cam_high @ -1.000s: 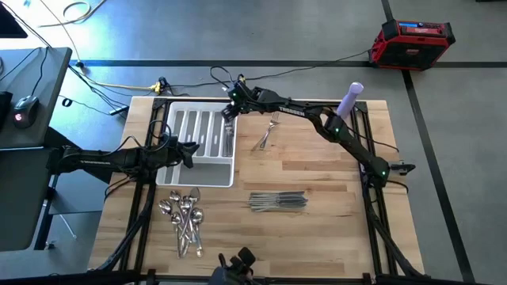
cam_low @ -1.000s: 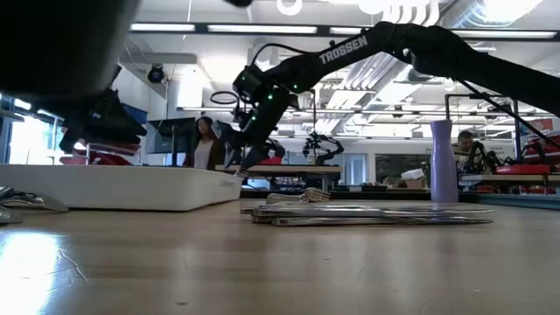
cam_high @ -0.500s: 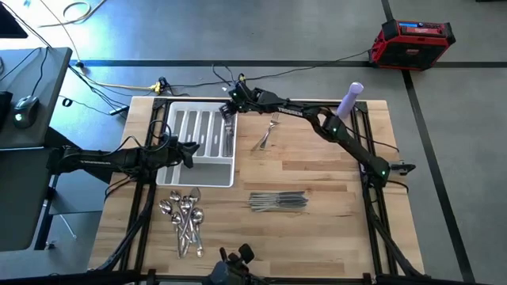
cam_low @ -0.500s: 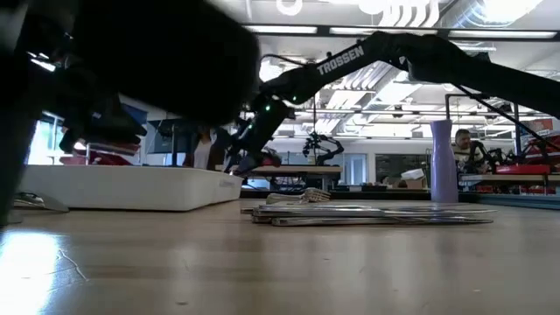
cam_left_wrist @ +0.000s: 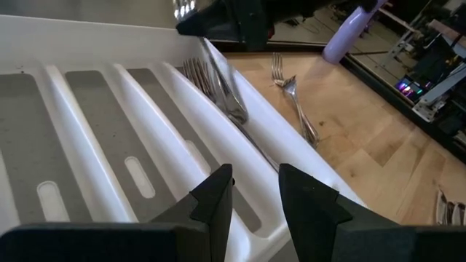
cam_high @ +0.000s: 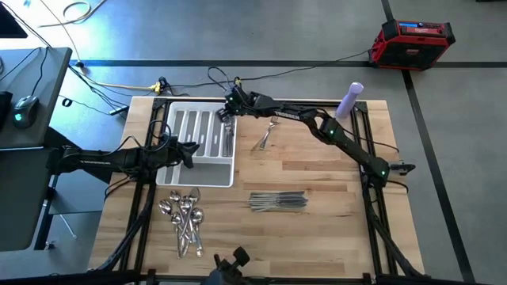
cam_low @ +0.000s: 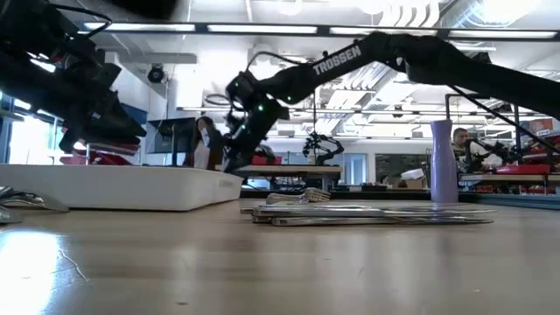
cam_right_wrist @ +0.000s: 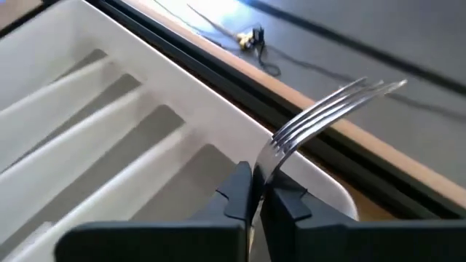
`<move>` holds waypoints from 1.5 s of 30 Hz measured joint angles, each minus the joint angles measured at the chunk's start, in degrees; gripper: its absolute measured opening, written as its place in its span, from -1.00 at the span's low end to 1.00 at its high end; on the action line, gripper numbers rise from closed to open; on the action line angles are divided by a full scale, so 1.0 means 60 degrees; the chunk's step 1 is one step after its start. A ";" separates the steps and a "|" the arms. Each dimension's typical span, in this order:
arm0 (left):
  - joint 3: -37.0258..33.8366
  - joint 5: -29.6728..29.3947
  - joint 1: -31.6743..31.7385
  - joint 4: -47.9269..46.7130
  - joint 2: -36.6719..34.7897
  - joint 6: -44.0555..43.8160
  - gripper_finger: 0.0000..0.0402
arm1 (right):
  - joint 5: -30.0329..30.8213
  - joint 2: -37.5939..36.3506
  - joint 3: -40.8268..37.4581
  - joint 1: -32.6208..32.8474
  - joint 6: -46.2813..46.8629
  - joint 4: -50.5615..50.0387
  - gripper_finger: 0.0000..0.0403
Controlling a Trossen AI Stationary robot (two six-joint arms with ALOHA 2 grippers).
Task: Sort silverware
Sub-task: Put the fork in the silverware tray
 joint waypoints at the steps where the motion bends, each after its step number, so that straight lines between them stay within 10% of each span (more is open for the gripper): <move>1: 0.0000 -0.0001 0.0000 -0.0002 0.0000 0.0001 -0.52 | 0.0102 -0.0078 0.0000 0.0081 -0.0167 -0.0022 -0.99; 10: 0.0000 0.0023 -0.0003 -0.0006 0.0000 -0.0048 -0.52 | 0.1521 -0.1125 -0.0007 0.1163 -0.2618 -0.0291 -1.00; 23: -0.0004 0.1476 -0.1302 0.4291 0.0141 0.3377 -0.69 | -0.1102 -0.3431 -0.0007 0.2697 -0.4818 -0.0268 -1.00; 35: 0.2233 -0.3967 -0.4767 0.5038 0.3700 0.6651 -0.98 | -0.0042 -0.4574 -0.0927 0.3872 -0.4878 -0.0230 -1.00; 45: 0.3532 -0.4651 -0.5041 0.5025 0.6189 0.6853 -0.84 | 0.2449 -0.7421 -0.7410 0.4990 -0.3659 0.6086 -1.00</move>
